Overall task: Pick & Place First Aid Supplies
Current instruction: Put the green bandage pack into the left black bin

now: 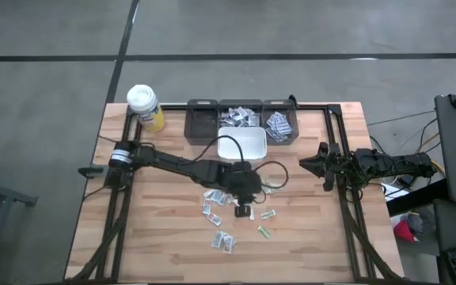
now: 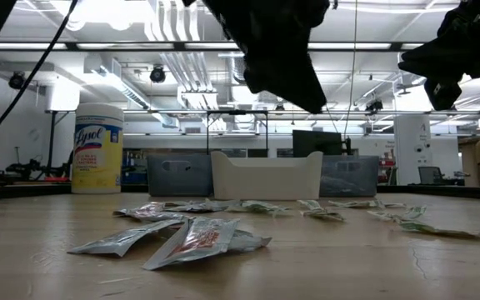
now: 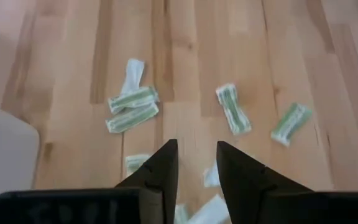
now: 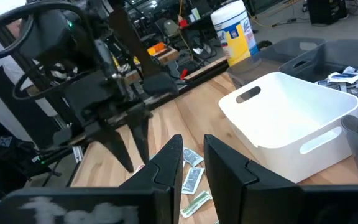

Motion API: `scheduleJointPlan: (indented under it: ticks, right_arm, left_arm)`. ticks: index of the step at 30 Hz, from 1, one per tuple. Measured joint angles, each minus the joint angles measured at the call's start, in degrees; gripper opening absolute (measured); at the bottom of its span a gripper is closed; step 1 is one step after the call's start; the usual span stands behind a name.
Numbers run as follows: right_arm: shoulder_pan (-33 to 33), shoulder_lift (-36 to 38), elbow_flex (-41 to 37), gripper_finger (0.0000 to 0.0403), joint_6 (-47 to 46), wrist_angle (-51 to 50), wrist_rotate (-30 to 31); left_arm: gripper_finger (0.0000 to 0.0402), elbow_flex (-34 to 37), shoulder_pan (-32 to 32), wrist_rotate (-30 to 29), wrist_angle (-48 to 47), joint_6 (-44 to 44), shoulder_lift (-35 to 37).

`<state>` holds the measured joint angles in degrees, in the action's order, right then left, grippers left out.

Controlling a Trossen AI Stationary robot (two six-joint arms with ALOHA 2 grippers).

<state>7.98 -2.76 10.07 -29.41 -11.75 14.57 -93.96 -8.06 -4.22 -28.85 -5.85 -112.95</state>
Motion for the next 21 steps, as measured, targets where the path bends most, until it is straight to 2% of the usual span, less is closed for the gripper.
scheduleJointPlan:
  ticks: [6, 11, 17, 21]
  right_arm:
    - [0.0, 0.0, 0.0, 0.0063, 0.0, 0.0, 0.0]
    - [0.0, 0.0, 0.0, 0.0063, 0.0, 0.0, 0.1]
    - [0.0, 0.0, 0.0, 0.0063, 0.0, 0.0, 0.1]
    - [0.0, 0.0, 0.0, 0.0063, 0.0, 0.0, 0.1]
  left_arm:
    - [0.0106, 2.3, 0.4, -2.3, 4.9, -9.1, -0.8]
    - [0.0106, 2.0, 0.6, -3.4, 5.0, -10.8, -2.5]
    - [0.0106, 0.7, 0.7, -3.5, 5.3, -3.3, -6.0]
    - [0.0106, 0.5, 1.1, -6.7, 5.1, 0.5, -7.4]
